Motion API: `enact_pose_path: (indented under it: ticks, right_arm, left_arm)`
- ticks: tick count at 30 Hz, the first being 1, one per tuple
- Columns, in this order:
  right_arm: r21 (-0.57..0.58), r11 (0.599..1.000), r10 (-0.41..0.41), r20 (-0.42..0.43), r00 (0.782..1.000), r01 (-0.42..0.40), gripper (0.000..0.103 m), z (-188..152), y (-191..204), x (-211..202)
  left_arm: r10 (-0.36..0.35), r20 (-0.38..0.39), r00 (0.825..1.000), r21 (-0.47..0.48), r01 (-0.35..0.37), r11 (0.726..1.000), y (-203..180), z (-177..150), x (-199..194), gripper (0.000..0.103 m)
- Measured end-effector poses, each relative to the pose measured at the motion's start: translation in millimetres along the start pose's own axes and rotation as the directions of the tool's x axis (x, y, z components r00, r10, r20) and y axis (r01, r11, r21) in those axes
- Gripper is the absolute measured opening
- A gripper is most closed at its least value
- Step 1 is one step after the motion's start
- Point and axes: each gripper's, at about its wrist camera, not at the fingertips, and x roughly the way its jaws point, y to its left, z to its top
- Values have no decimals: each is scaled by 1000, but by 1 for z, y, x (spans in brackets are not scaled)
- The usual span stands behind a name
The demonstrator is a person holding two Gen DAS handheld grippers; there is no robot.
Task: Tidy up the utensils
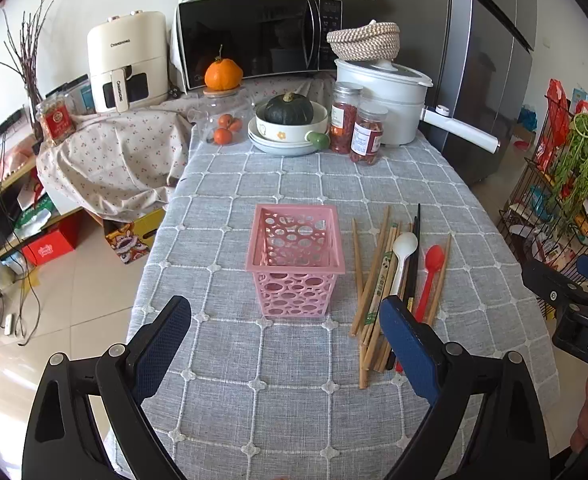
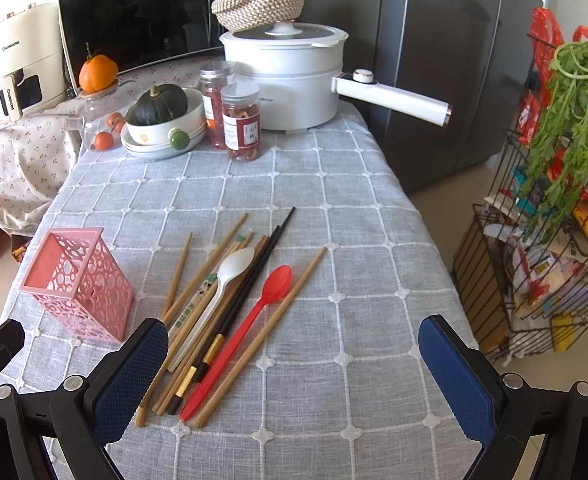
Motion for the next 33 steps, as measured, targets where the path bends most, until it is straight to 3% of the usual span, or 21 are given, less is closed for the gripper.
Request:
enact_pose_path:
  ticks: [33]
  right_arm:
    - [-3, 1000, 4, -12, 1000, -4, 103, -3, 2, 2]
  left_arm:
    - [1, 5, 1000, -1, -1, 1000, 1, 2, -2, 97]
